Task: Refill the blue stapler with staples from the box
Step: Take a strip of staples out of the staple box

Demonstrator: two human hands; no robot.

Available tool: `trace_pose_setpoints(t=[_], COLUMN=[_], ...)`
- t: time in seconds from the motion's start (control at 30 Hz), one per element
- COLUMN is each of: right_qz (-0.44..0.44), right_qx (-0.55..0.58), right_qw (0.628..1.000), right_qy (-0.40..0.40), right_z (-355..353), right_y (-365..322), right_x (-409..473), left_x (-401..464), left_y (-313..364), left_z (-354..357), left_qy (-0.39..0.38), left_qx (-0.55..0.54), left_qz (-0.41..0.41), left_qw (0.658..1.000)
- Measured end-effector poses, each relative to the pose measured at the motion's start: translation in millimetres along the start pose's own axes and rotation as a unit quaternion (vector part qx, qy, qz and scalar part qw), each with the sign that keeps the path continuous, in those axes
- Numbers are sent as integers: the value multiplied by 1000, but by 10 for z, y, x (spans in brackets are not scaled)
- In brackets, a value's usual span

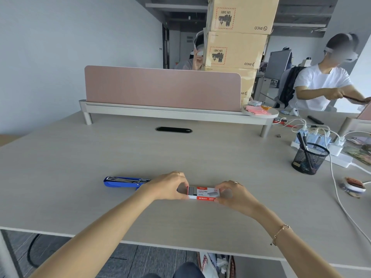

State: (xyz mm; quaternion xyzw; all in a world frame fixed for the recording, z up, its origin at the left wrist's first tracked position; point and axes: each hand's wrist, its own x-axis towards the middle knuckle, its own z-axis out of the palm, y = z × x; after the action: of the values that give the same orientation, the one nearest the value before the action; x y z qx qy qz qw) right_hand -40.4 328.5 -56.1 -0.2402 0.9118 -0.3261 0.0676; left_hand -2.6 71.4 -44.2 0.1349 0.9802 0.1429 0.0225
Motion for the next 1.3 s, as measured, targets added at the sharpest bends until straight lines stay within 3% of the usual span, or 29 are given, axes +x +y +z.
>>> trace_pose_setpoints(t=[0.63,1.13,1.3], right_qz=[9,1,2], right_qx=[6,4,-54], right_qw=[1000,1000,999], right_qy=[1,6,7], right_z=[18,25,34], right_y=[-23,-64,-101], right_x=[-7,-30,-20], left_x=[19,51,-11], left_y=[59,21,12], left_z=[18,-60,-74], left_qy=[12,33,72], left_qx=[-14,-93,-155], left_qz=[18,-20,-37], left_qw=[1000,995,985])
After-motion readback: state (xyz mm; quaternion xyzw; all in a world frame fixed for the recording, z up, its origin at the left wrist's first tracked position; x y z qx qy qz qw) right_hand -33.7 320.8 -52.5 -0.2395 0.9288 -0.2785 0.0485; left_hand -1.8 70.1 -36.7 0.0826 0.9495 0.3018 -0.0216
